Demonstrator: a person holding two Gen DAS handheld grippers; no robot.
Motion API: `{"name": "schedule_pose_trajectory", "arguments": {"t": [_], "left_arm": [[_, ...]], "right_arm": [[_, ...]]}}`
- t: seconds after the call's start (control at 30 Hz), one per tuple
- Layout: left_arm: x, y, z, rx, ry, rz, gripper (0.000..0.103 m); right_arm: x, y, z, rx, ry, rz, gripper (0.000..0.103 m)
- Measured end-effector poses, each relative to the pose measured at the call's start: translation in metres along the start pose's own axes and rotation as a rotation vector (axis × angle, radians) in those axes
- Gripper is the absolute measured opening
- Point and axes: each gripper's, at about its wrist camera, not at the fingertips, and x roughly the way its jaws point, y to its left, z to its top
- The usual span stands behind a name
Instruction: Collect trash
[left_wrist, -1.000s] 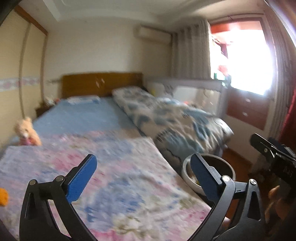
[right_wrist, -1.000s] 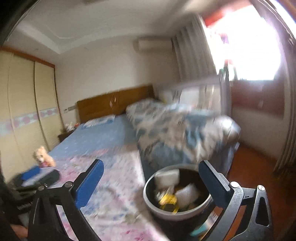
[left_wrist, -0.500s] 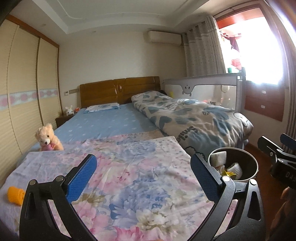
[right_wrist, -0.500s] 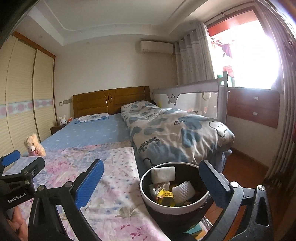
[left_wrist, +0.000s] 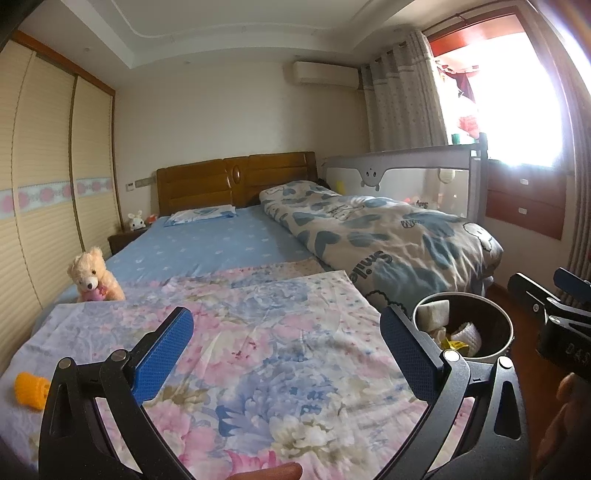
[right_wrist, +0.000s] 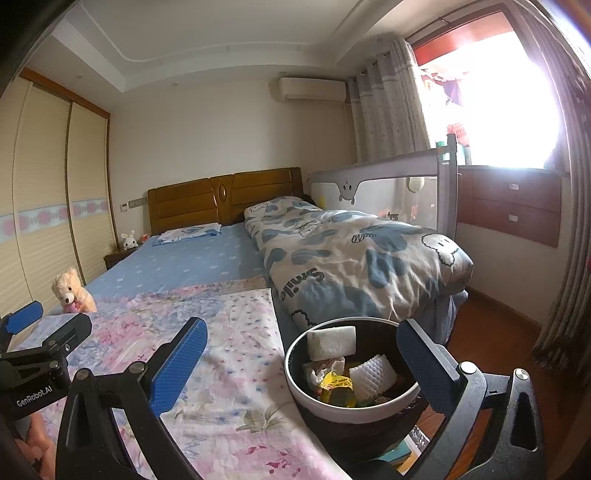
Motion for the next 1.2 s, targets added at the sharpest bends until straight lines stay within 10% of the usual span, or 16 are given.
{"name": "schedule_pose_trajectory", "arguments": {"t": [1.2], "left_arm": [[0.0032,0.0032,-0.004,-0.016,0.02,-0.016,0.103]], "right_arm": [[-0.0024,0.0025,-0.0015,0.0,0.002,0.016,0.103]]}}
